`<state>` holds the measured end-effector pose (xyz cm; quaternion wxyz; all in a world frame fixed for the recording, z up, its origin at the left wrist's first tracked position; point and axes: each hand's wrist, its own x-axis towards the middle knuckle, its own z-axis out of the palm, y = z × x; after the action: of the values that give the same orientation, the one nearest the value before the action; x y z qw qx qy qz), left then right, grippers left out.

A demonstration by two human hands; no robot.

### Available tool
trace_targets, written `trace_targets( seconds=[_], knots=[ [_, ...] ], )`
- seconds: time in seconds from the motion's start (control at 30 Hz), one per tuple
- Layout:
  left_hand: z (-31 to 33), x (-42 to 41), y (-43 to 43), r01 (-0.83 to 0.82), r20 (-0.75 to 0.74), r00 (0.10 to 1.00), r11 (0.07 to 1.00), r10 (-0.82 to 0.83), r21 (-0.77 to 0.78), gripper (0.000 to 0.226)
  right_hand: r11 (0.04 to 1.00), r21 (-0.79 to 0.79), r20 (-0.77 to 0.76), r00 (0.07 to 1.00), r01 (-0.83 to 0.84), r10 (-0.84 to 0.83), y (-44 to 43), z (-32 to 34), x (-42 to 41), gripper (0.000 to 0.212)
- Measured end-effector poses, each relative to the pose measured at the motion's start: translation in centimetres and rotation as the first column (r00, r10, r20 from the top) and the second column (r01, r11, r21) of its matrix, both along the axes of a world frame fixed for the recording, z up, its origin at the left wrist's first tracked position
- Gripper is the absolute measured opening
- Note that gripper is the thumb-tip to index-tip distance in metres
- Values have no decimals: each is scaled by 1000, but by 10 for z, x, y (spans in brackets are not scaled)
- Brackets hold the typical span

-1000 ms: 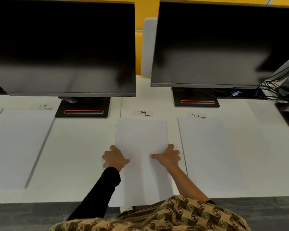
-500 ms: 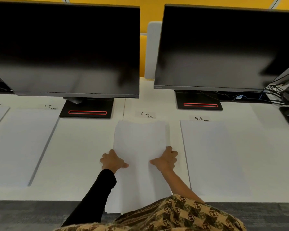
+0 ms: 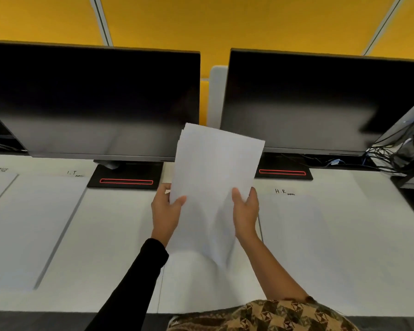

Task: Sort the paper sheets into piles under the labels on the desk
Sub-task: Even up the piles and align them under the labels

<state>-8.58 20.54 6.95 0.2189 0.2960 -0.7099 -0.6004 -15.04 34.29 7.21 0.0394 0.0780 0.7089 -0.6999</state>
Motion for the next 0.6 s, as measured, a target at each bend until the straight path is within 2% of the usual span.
trace_targets(
  seconds=[0.07,0.17,0.27,0.33,0.43,0.6],
  knots=[
    [21,-7,3,-13,-134,991,1000,14,11,25,995,-91,-203,978,30,-48,-4,26,6,18],
    [41,-8,7,7,-272,962,1000,1,28,32,983,-174,-370,920,65,-127,0,44,13,31],
    [40,-5,2,57,-297,954,997,-40,51,44,979,-188,-368,918,79,-144,9,40,13,35],
    [37,0,-2,78,-286,957,992,-46,103,51,989,-117,-308,944,86,-119,14,34,11,34],
    [43,4,-7,87,-295,954,987,-45,132,60,996,-53,-275,958,72,-84,18,31,8,48],
    [62,1,-13,119,-324,942,991,-93,64,62,994,-95,-335,938,56,-85,17,45,6,64]
  ],
)
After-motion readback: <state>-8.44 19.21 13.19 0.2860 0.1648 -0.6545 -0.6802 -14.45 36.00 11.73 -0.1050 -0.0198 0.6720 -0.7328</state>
